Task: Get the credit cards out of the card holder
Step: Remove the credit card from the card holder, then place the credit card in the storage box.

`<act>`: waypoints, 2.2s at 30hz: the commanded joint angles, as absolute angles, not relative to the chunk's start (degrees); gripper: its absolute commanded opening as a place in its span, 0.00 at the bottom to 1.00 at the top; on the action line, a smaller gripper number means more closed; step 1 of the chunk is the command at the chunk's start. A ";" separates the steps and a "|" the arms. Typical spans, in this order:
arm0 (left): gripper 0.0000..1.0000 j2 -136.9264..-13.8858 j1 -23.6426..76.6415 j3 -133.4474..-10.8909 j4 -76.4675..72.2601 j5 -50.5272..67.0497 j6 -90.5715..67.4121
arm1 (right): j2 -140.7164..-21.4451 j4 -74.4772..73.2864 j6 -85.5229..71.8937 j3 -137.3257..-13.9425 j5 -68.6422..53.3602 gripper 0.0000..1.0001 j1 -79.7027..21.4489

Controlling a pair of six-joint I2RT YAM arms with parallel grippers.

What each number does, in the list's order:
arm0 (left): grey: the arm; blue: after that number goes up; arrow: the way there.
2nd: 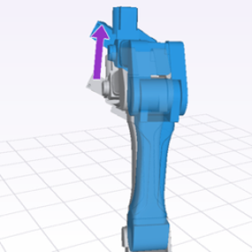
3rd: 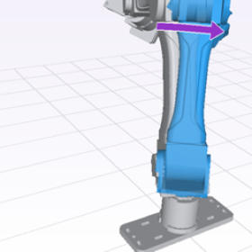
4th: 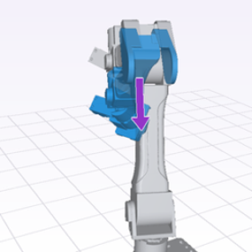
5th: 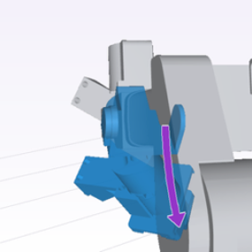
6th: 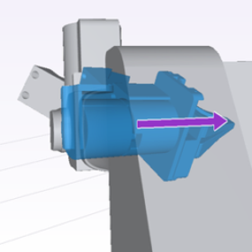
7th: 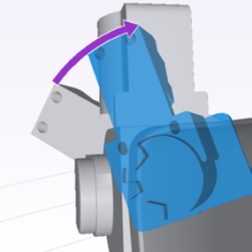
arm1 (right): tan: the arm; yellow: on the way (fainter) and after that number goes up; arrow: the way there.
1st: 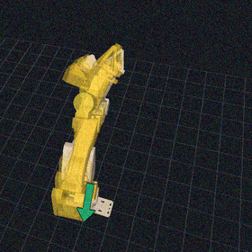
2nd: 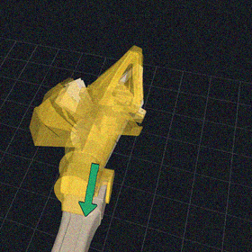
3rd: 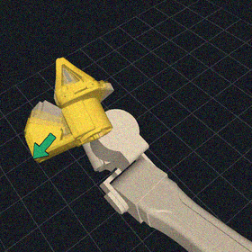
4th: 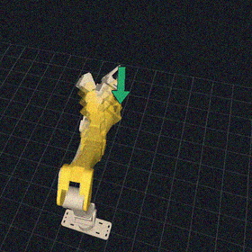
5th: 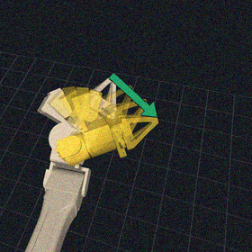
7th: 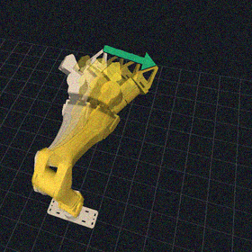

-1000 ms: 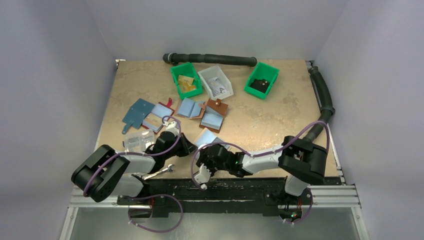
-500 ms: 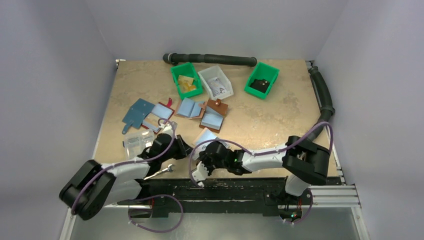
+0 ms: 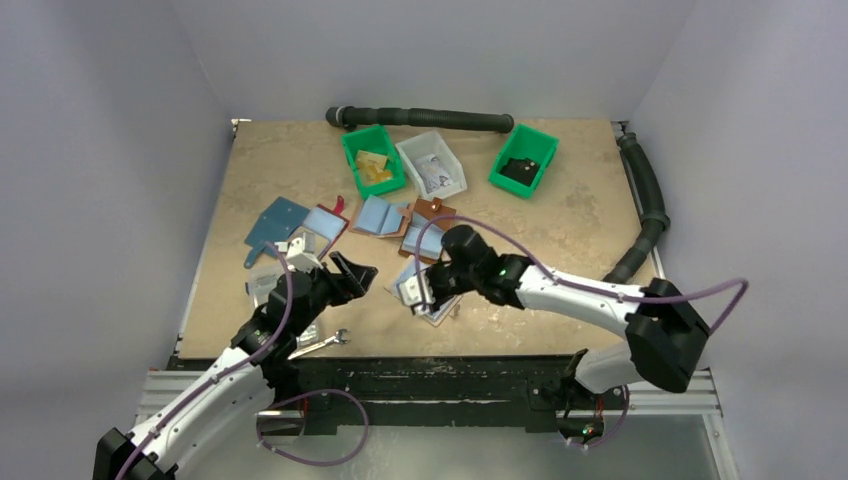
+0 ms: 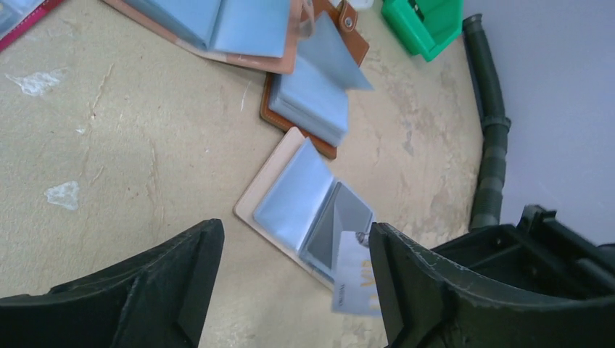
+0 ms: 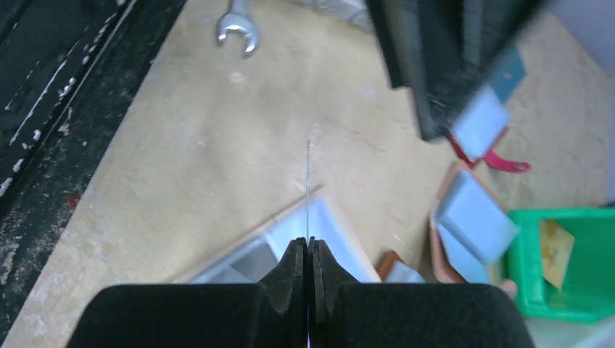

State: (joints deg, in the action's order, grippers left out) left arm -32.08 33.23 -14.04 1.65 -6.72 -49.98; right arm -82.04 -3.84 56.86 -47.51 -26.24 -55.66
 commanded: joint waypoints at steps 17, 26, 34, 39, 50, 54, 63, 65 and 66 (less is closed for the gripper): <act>1.00 -31.41 32.92 -22.21 7.38 -2.29 -44.48 | -77.79 -16.35 32.83 -67.69 -27.94 0.00 -24.53; 1.00 -37.44 32.96 -28.47 12.21 -4.91 -40.42 | -100.67 -25.33 30.12 -92.87 -16.39 0.00 -24.93; 1.00 -36.25 32.83 -30.75 16.42 -10.03 -38.75 | -117.67 -24.44 25.20 -112.53 -2.93 0.00 -26.78; 1.00 -36.11 32.84 -30.49 16.26 -11.34 -38.79 | -124.57 -23.26 25.17 -116.25 2.84 0.00 -28.52; 1.00 -36.87 32.87 -33.35 18.50 -13.01 -37.80 | -129.22 -25.19 21.92 -115.15 -5.83 0.28 -30.82; 1.00 -36.29 32.85 -34.37 18.86 -12.69 -37.95 | -124.35 -26.28 17.14 -113.39 -16.68 0.38 -30.79; 1.00 -33.12 32.82 -36.24 17.84 -7.22 -38.67 | -109.08 -40.67 24.68 -108.69 -36.79 0.38 -27.24; 1.00 -32.14 32.87 -36.57 17.19 -5.74 -39.17 | -103.27 -43.29 27.99 -104.14 -40.48 0.40 -26.00; 1.00 -31.87 32.87 -36.95 17.07 -4.99 -39.32 | -99.92 -43.63 29.26 -101.31 -41.87 0.42 -25.10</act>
State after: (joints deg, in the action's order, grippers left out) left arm -33.65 33.12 -33.56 19.40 -8.93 -39.38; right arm -112.29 -35.75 22.22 -107.50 -28.58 -27.79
